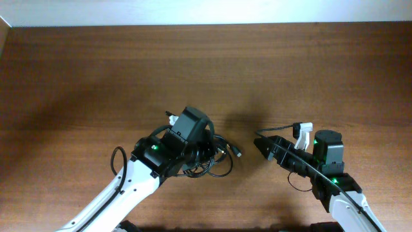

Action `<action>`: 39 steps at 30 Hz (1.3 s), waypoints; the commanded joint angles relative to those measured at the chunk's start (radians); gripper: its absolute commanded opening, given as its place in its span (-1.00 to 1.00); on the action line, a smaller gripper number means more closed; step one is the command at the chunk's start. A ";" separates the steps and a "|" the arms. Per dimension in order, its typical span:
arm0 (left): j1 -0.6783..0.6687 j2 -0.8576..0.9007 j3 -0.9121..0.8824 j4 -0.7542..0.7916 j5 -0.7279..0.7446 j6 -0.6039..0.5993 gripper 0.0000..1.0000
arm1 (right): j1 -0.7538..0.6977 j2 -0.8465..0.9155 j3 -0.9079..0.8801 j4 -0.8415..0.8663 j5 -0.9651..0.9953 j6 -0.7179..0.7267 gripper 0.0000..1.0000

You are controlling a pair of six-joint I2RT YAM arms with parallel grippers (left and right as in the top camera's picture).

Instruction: Untangle cables

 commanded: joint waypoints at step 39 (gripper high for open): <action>0.031 -0.192 0.021 -0.017 0.090 0.901 -1.00 | 0.065 0.007 0.019 0.032 -0.386 0.143 0.83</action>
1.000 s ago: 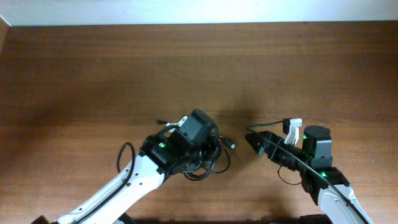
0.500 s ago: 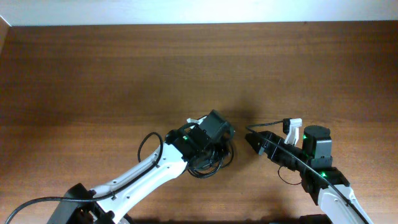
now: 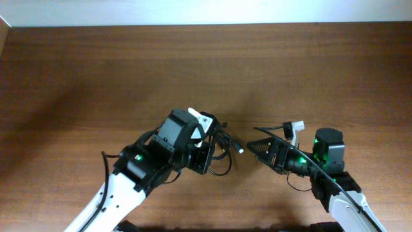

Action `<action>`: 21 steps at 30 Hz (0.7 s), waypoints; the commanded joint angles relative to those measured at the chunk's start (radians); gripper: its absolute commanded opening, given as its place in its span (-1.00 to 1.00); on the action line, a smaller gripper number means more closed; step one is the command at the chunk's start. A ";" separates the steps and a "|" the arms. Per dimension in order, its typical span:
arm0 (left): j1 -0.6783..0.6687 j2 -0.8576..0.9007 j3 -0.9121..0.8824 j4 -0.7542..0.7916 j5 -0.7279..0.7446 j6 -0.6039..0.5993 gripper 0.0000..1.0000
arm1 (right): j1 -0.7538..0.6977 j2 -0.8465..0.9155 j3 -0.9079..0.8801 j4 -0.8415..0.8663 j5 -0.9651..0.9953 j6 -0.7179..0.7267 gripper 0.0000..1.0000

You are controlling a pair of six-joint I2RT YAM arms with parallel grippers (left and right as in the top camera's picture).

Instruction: Untangle cables

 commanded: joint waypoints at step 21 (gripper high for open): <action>0.034 -0.269 0.018 0.263 -0.069 -0.359 -1.00 | 0.509 0.250 0.013 0.389 0.790 0.589 -0.92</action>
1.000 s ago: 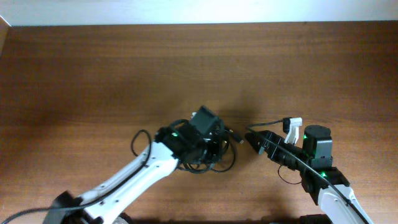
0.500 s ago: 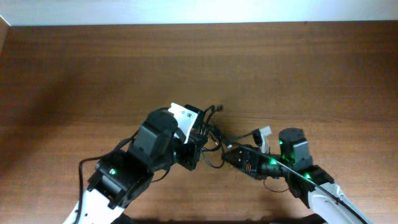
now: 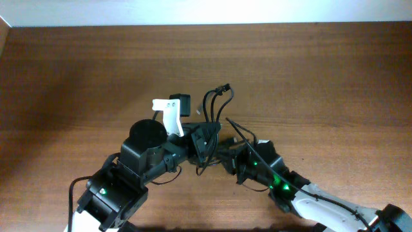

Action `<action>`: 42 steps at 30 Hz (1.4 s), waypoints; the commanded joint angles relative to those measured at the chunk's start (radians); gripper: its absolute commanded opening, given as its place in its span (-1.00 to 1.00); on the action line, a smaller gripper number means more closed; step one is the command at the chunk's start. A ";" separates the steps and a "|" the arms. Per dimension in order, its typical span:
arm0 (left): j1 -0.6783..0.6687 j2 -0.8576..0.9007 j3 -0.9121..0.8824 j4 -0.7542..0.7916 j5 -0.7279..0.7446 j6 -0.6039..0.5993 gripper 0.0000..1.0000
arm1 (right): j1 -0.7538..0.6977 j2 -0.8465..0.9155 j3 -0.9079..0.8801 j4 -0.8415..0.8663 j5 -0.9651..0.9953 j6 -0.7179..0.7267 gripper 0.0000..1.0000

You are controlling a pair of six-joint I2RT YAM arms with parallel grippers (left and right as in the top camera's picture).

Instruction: Untangle cables

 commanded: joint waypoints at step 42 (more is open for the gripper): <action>-0.123 0.330 0.217 0.101 0.071 0.665 -1.00 | -0.694 -0.308 0.009 -0.657 -0.658 -1.246 0.75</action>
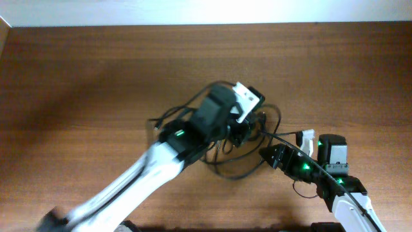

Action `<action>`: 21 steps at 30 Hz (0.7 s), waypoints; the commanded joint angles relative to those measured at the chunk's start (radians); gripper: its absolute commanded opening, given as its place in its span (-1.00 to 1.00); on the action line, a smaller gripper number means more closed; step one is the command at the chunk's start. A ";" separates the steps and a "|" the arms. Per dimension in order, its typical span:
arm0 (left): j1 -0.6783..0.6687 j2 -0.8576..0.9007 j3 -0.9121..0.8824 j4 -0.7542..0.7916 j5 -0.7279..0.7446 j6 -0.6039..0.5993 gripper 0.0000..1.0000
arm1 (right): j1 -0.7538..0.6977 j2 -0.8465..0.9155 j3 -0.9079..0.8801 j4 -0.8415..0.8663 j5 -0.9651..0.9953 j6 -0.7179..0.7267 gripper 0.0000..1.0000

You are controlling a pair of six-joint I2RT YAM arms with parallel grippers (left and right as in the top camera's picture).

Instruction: Untangle cables

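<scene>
A tangle of black cables lies at the table's middle. One loop sags toward the front and runs to the right. My left gripper reaches in from the lower left and looks shut on the bundle, its fingers partly hidden by the wrist. My right gripper points left just right of the tangle. Its fingers are together at the end of the sagging loop, seemingly shut on that strand.
Brown wooden table with a white wall edge along the back. A thin wire belonging to the right arm crosses above its gripper. The right arm's base sits at the front right.
The left gripper has moved right and farther back with the bundle. The right gripper has gone from under the bundle back to the right, and a cable loop now stretches out toward it.
First the left gripper was down on the cable pile while the right one waited at the right. Then the left held the bundle higher. Then both grippers met at the raised bundle. Now they stand apart with the cables spread between them.
</scene>
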 commanded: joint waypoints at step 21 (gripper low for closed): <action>-0.002 -0.366 0.035 -0.343 -0.437 -0.032 -1.00 | -0.005 0.211 0.003 0.008 0.299 0.043 0.97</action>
